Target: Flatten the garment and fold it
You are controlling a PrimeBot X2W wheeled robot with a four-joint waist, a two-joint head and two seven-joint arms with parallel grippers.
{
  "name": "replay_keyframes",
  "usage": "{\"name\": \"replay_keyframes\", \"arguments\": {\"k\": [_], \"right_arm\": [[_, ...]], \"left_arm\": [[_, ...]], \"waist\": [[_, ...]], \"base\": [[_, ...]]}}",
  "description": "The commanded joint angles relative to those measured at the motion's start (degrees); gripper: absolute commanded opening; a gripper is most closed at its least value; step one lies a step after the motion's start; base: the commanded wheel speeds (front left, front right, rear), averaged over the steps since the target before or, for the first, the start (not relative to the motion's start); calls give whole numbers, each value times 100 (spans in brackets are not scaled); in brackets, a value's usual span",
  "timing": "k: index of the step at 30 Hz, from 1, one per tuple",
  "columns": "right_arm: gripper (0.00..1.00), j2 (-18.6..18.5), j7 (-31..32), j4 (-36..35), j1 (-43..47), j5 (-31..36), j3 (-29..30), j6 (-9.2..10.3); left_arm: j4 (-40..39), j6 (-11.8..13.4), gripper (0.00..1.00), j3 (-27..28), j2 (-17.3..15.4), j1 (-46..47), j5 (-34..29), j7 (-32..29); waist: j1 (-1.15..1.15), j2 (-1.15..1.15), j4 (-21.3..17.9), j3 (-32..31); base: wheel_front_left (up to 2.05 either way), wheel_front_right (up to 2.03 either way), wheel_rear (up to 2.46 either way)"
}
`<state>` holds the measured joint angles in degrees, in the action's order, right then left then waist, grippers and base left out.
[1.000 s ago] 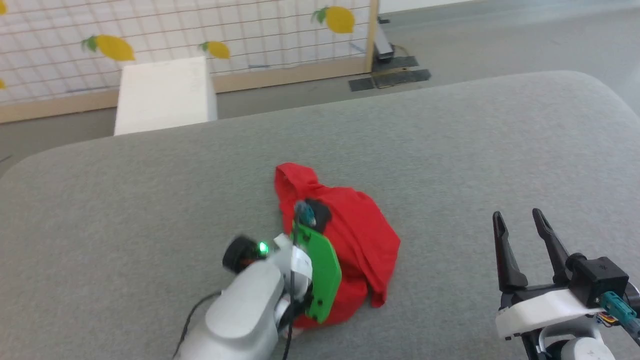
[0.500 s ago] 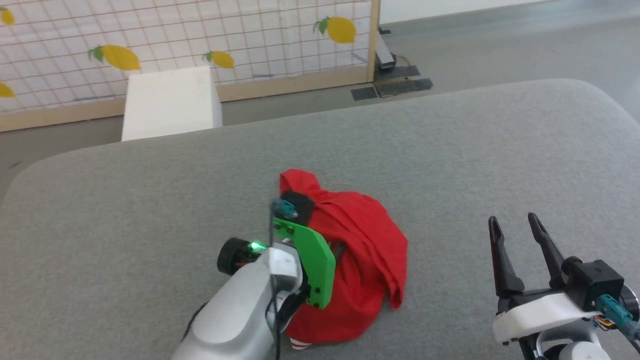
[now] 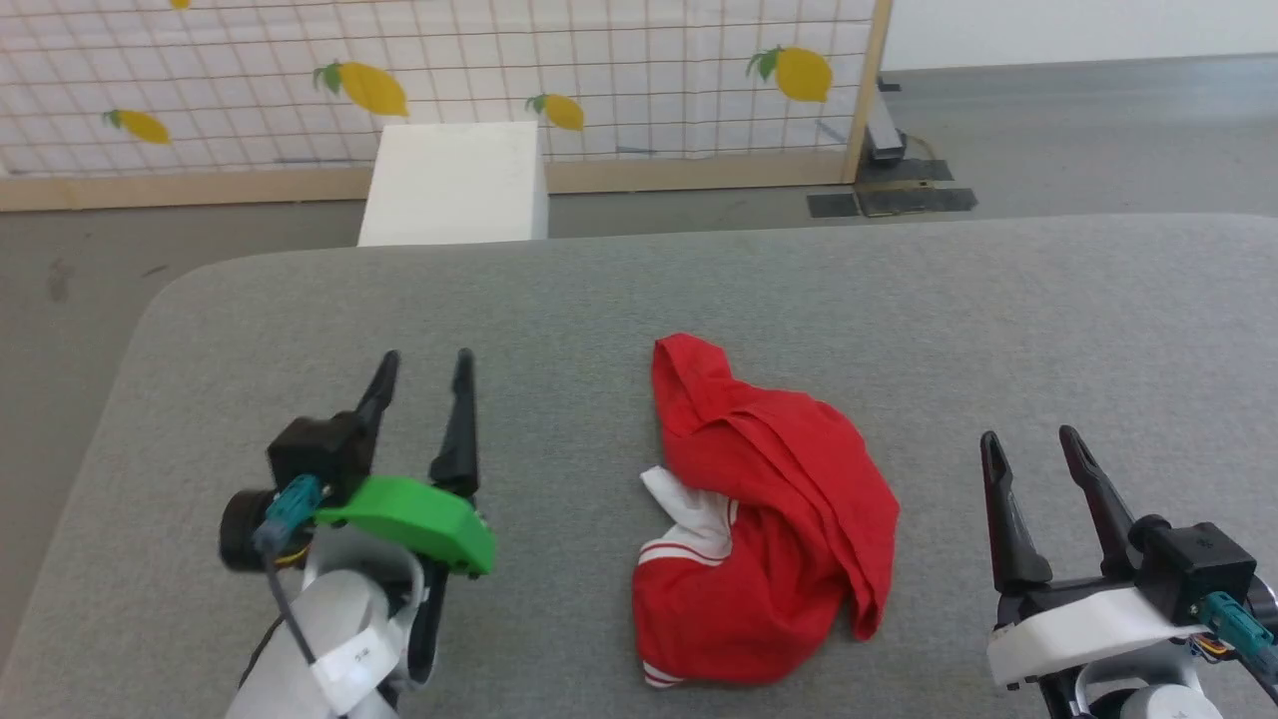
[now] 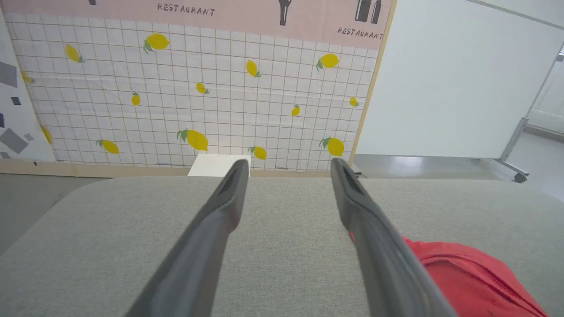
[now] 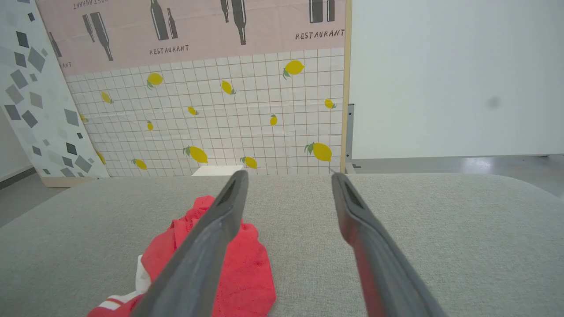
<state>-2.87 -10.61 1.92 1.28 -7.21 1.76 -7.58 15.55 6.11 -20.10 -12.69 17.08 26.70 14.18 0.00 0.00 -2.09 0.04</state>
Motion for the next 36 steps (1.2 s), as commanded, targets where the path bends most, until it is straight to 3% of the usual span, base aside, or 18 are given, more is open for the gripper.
{"name": "replay_keyframes", "arguments": {"k": [1, 6, 19, 21, 27, 31, 36], "right_arm": [[100, 0, -20, -8, 16, 3, -17, 9], [100, 0, 290, 92, -14, 159, -241, 9], [100, 0, 3373, 1076, -575, 644, -781, 9], [0, 0, 3621, 1112, -675, 738, -701, 9], [0, -48, 3905, 865, -930, 878, -292, 9], [0, -294, 3981, 673, -1399, 882, 160, 9], [0, -499, 3818, 1187, -2412, 806, 1046, 9]], "left_arm": [[-62, 22, 100, 114, -42, -171, -78, 59], [-532, -67, 100, 623, 49, -642, -465, 79], [-1191, -582, 100, 1417, 750, -1326, -1233, 81], [-1185, -643, 100, 1474, 811, -1299, -1292, 81], [-1096, -830, 100, 1528, 925, -1247, -1368, 82], [-1059, -908, 100, 1473, 960, -1177, -1391, 82], [-1050, -974, 100, 1369, 976, -1024, -1398, 82]], "waist": [[0, 0, 143, 18], [0, 0, 243, 48], [0, 0, 588, 368], [0, 0, 640, 419], [0, 0, 796, 486], [0, 0, 927, 561], [0, 0, 1124, 761]], "base": [[0, 0, 0], [0, 0, 0], [0, 0, 0], [0, 0, 0], [0, 0, 0], [0, 0, 0], [0, 0, 0]]}}
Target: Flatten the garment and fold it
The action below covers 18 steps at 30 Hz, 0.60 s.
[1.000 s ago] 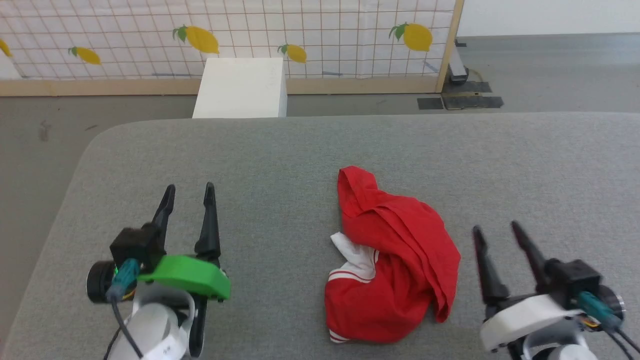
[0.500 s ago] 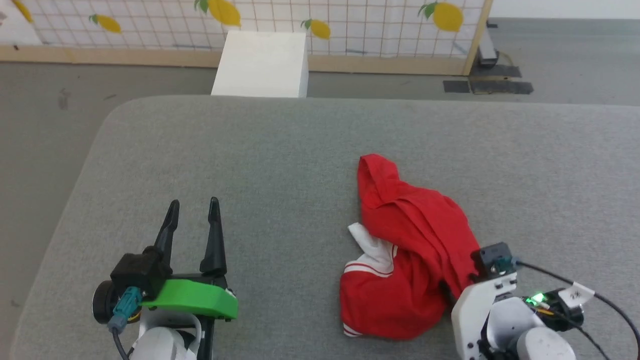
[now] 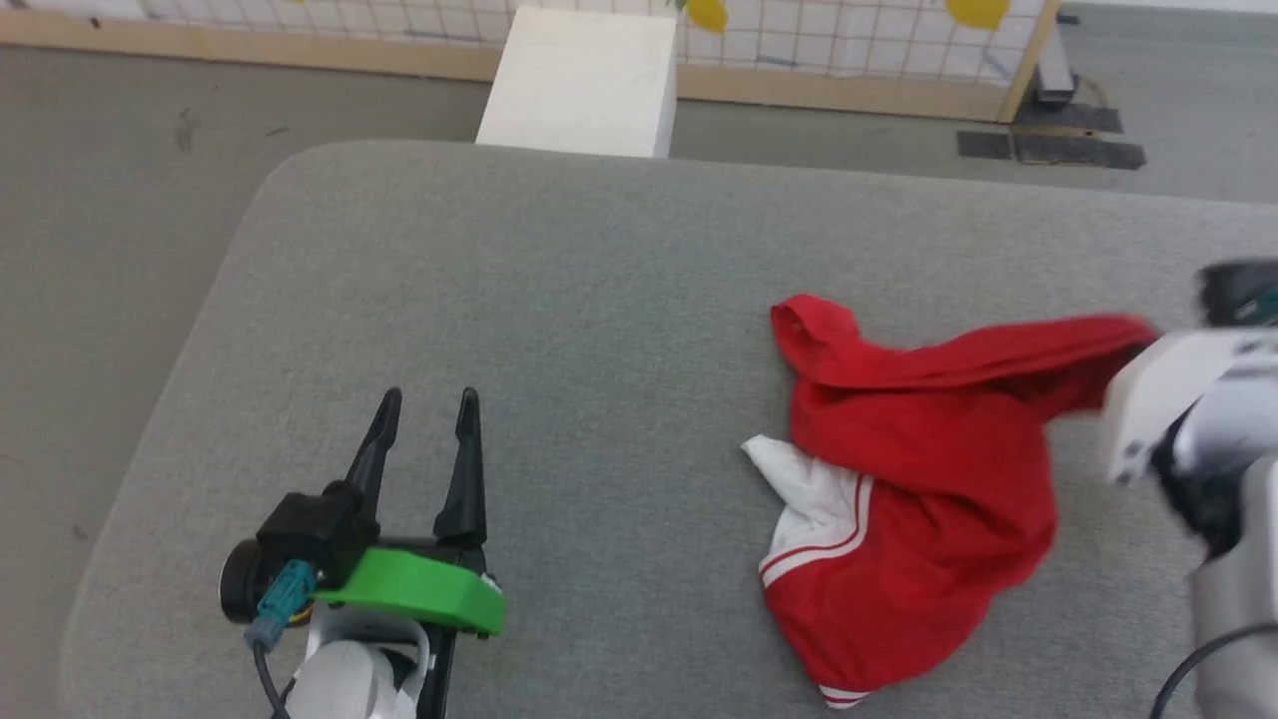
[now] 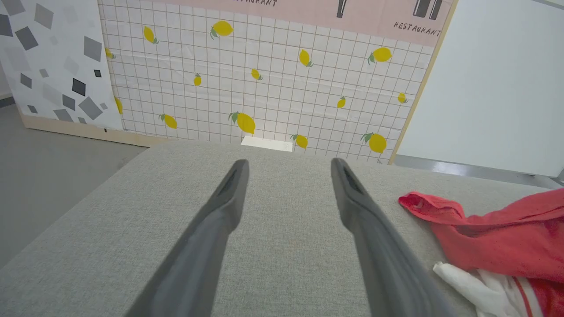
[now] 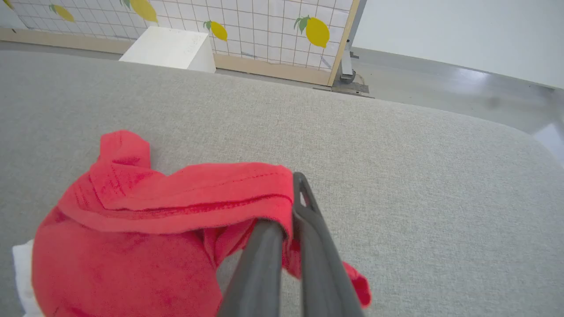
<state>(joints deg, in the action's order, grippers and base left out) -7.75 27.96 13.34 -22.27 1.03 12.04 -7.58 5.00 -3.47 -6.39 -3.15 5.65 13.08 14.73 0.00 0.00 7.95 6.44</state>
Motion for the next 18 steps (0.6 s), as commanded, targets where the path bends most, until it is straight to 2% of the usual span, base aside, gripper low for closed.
{"name": "replay_keyframes", "arguments": {"k": [1, 3, 4, 6, 9, 13, 18], "right_arm": [[0, -44, -75, 219, -219, 26, 160, 9], [0, -69, -195, 623, -531, 177, 510, 9], [21, -78, -243, 846, -665, 277, 688, 9], [100, -64, -414, 1176, -869, 452, 1019, 9], [100, 19, -690, 1494, -957, 667, 1306, 9], [100, 152, -1054, 1680, -722, 670, 1204, 9], [100, 376, -1762, 1183, 7, 149, 708, 9]], "left_arm": [[15, -22, 100, -24, 23, 144, -28, 27], [36, -15, 100, -86, 24, 194, 10, 27], [51, -8, 100, -130, 25, 216, 32, 27], [81, 7, 100, -201, 25, 250, 50, 27], [124, 12, 100, -289, 26, 254, 56, 27], [195, 9, 100, -384, 26, 209, 45, 27], [336, -32, 100, -622, 26, 165, 43, 27]], "waist": [[0, 0, 157, 161], [0, 0, 228, 230], [0, 0, 268, 273], [0, 0, 312, 322], [0, 0, 329, 315], [0, 0, 230, 179], [0, 0, -77, -70]], "base": [[0, 0, 0], [0, 0, 0], [0, 0, 0], [0, 0, 0], [0, 0, 0], [0, 0, 0], [0, 0, 0]]}}
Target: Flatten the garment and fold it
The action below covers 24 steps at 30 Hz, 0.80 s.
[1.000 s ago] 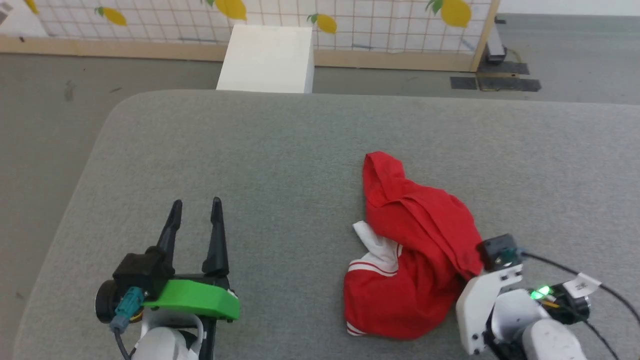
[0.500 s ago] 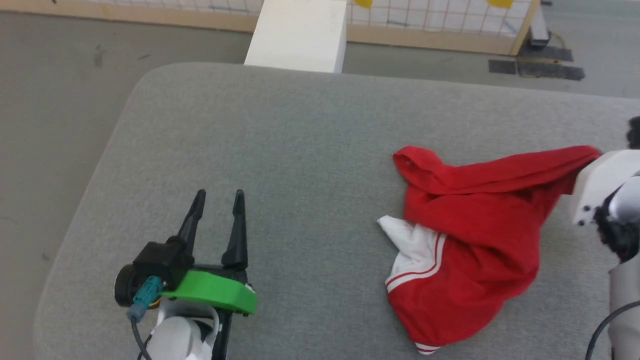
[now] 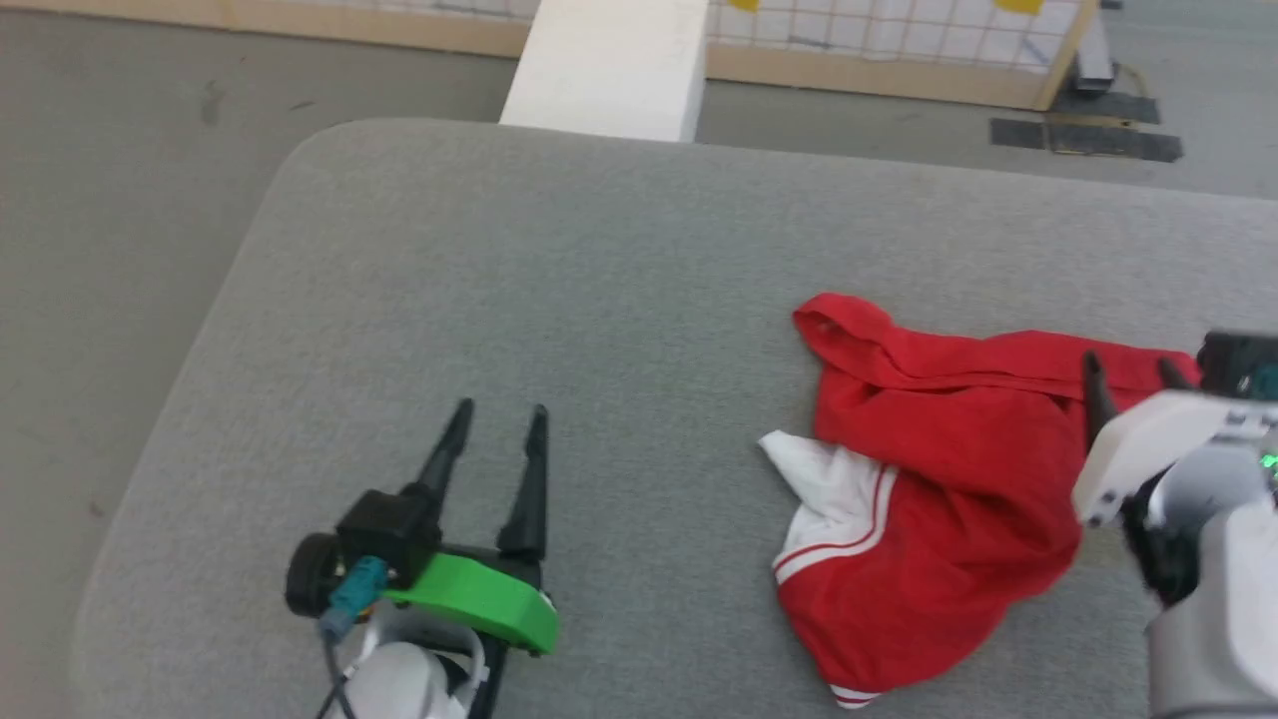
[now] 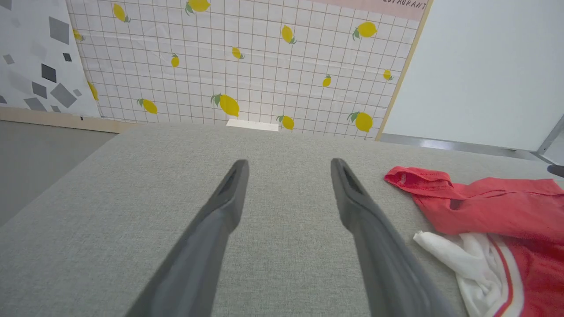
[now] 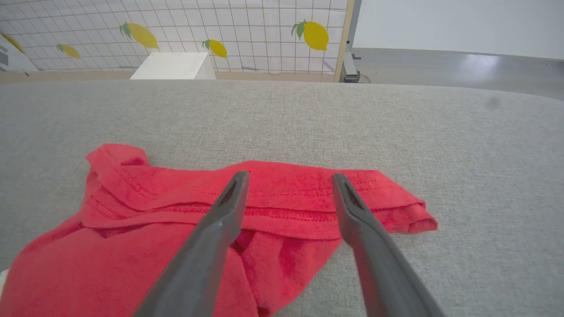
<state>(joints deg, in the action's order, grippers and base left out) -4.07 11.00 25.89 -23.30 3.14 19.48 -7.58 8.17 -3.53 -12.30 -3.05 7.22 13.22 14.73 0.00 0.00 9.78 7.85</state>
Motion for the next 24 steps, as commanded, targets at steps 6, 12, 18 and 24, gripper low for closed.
{"name": "replay_keyframes", "arguments": {"k": [6, 12, 18, 24], "right_arm": [[100, 108, -887, -1341, 1339, -683, -1079, 9], [100, 117, -1455, -2064, 2266, -1220, -1563, 9], [100, 118, -1571, -2161, 2445, -1412, -1803, 9], [100, 118, -1525, -2203, 2361, -1492, -1940, 9]], "left_arm": [[455, -34, 100, -609, 17, 195, 141, 27], [1233, 149, 100, -1425, 17, 783, 459, -379], [2021, 513, 100, -2155, 17, 1461, 915, -1356], [2884, 989, 100, -2686, 17, 2024, 942, -2571]], "waist": [[0, 0, -781, -316], [0, 0, -1234, -270], [0, 0, -1639, -196], [0, 0, -1861, -136]], "base": [[0, 0, 0], [0, 0, 0], [0, 0, 0], [0, 0, 0]]}}
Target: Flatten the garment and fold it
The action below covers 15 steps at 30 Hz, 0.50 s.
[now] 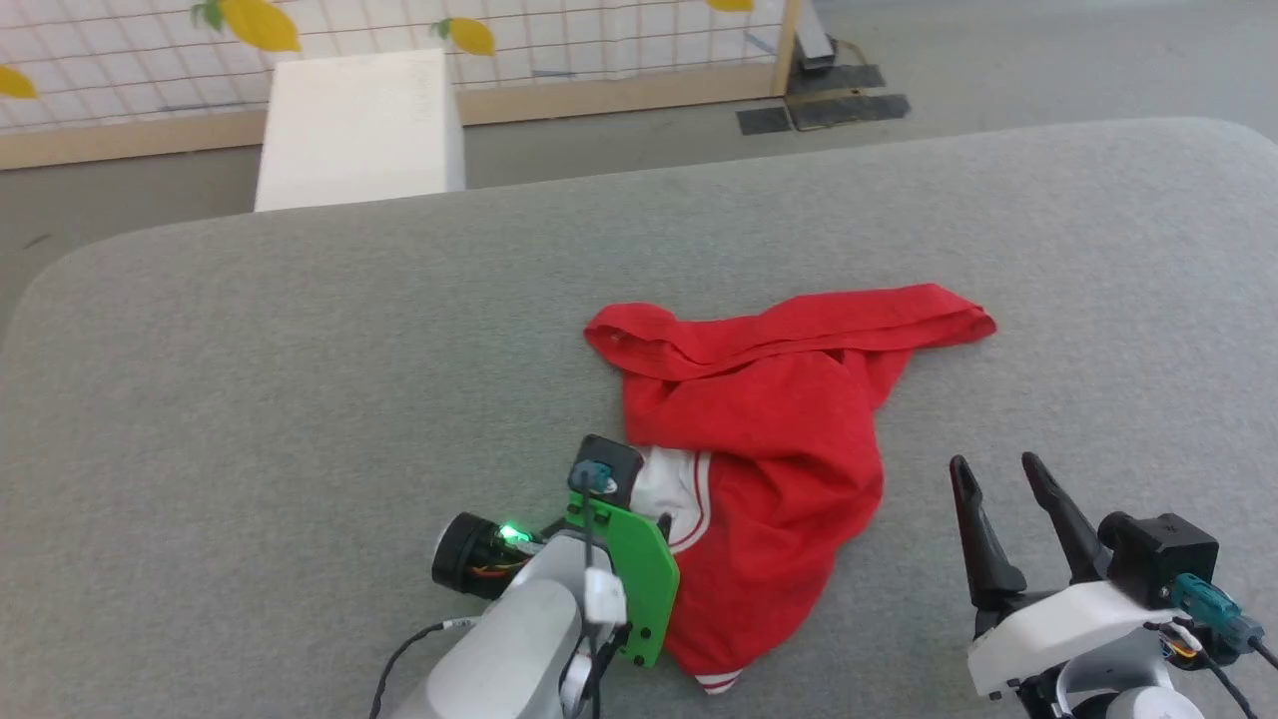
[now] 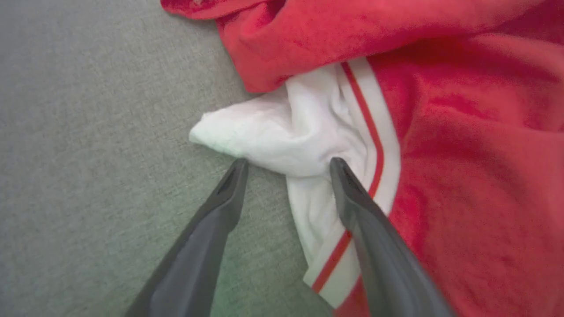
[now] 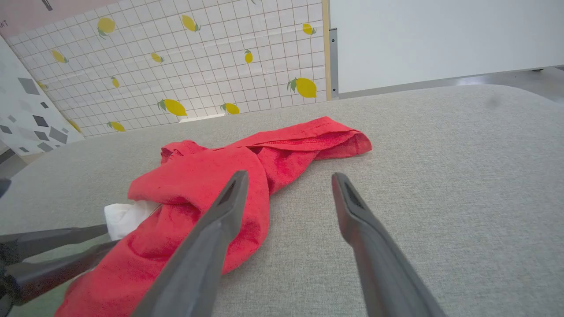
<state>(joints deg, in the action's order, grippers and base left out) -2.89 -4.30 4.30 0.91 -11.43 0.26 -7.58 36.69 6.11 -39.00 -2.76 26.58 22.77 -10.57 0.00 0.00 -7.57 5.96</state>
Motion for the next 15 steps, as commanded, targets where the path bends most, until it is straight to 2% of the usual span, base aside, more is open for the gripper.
{"name": "replay_keyframes", "arguments": {"k": [1, 4, 5, 6, 7, 9, 15], "right_arm": [[100, 1, 9, -52, -65, -59, -34, 9], [100, 1, 28, -59, -67, -97, -68, 9], [100, 1, 35, -59, -67, -106, -76, 9], [100, 1, 42, -57, -67, -121, -90, 9], [100, 1, 48, -56, -68, -159, -111, 9], [100, 1, 43, -62, -71, -176, -108, 9], [100, 1, 1, -63, -90, -182, -43, 9]], "left_arm": [[148, 27, 100, -103, -12, 159, 27, -299], [446, -53, 100, -385, -12, 318, 47, -1028], [521, -145, 42, -474, -12, 352, 90, -1303], [546, -205, 0, -520, -12, 375, 135, -1475], [511, -244, 0, -532, -12, 411, 178, -1537], [344, -140, 0, -405, -15, 465, 225, -1260], [-389, 553, 0, 572, -204, 138, 514, 608]], "waist": [[0, 0, -142, 63], [0, 0, -155, 90], [0, 0, -147, 98], [0, 0, -138, 103], [0, 0, -122, 111], [0, 0, -66, 124], [0, 0, 217, 53]], "base": [[0, 0, 0], [0, 0, 0], [0, 0, 0], [0, 0, 0], [0, 0, 0], [0, 0, 0], [0, 0, 0]]}}
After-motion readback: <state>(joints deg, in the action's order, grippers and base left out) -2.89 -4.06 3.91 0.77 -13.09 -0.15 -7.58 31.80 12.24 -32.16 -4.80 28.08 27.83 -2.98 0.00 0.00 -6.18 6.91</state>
